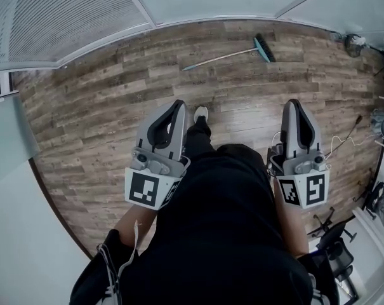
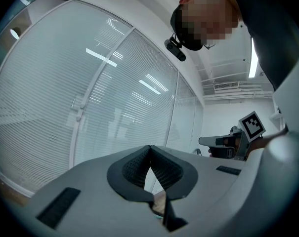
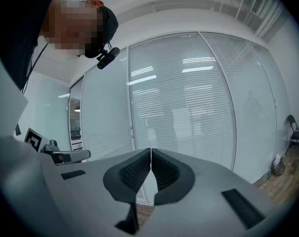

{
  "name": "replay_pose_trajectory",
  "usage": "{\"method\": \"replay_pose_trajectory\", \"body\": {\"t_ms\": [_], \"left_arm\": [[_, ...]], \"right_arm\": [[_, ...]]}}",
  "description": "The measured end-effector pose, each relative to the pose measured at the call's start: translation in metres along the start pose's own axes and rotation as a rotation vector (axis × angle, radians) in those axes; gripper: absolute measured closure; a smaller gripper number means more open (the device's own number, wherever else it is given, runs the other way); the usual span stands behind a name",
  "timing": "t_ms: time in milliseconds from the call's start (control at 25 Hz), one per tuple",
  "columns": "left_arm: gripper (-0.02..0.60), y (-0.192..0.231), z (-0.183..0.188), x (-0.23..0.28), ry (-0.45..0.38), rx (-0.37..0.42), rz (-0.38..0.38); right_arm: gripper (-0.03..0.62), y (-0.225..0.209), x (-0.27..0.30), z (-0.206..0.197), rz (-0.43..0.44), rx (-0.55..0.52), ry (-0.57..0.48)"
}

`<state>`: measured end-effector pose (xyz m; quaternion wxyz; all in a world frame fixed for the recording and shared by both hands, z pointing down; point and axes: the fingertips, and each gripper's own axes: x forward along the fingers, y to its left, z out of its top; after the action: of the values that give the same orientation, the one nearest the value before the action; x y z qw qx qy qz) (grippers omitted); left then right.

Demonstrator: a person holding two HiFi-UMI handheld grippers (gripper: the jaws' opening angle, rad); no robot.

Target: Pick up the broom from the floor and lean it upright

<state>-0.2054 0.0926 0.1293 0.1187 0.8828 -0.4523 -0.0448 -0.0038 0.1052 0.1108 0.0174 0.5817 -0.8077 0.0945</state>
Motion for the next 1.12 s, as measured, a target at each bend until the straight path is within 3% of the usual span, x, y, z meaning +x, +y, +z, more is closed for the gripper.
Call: {"method": "replay_pose_trajectory", "body": {"t_ms": [160, 320, 560, 680, 840, 1120], "left_arm": [[0.563, 0.005, -0.002, -0.009, 0.001, 0.002, 0.027], [0.563, -0.002, 0.001, -0.022, -0.004, 0.073, 0.04], [0.563, 0.029, 0.003, -0.033, -0.006, 0.087, 0.149], [0.563, 0.025, -0.003, -0.026, 0.017, 0.091, 0.161], [0.563, 0.015, 0.003, -0.01, 0.001, 0.111, 0.154], [0.563, 0.001, -0.013, 0.0, 0.02, 0.05, 0.172]], "right_arm": [[0.574, 0.01, -0.007, -0.008, 0.022, 0.005, 0.008], [0.574, 0.013, -0.015, -0.014, 0.018, -0.068, 0.021], [0.574, 0.032, -0.015, -0.005, 0.1, -0.131, -0.018], [0.574, 0.017, -0.031, -0.005, 0.089, -0.186, -0.034], [0.574, -0.023, -0.03, -0.016, 0.021, -0.212, 0.019], [0.574, -0.014, -0.006, -0.004, 0.13, -0.285, -0.032]]}}
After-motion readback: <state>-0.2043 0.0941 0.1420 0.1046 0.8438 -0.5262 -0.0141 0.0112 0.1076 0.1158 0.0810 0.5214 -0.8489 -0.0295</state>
